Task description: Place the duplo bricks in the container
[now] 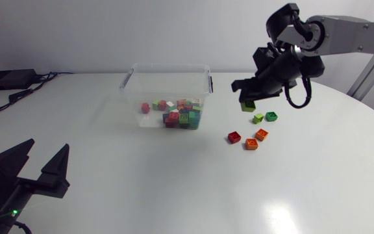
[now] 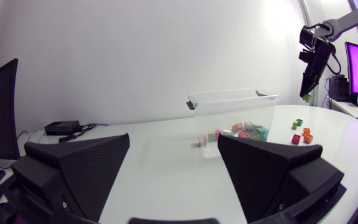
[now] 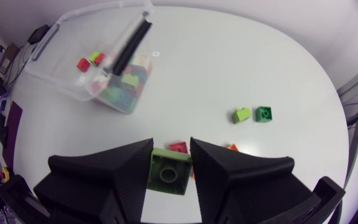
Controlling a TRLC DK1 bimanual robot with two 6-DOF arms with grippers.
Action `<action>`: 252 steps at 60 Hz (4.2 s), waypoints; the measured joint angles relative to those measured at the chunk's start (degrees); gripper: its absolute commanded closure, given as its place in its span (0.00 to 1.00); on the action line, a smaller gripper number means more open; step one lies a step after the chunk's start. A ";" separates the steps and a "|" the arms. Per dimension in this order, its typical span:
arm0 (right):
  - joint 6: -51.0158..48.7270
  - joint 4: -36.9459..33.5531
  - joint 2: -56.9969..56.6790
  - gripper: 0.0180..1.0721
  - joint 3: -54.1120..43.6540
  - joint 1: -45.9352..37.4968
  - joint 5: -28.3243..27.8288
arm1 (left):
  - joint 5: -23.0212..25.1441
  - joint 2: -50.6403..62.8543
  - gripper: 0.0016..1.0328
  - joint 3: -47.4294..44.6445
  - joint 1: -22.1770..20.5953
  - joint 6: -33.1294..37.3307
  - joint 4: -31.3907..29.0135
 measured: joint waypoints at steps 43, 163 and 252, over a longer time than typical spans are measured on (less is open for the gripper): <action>-0.35 18.93 13.86 0.70 19.87 11.96 6.43 | 0.00 0.00 0.04 0.00 0.00 -0.02 0.00; -18.27 -7.78 40.22 0.13 32.72 -22.80 1.95 | 0.00 0.00 0.04 0.00 0.00 0.00 0.00; -17.57 -0.28 7.78 0.69 12.76 -5.66 3.87 | 0.00 0.00 0.04 0.00 0.00 0.00 0.00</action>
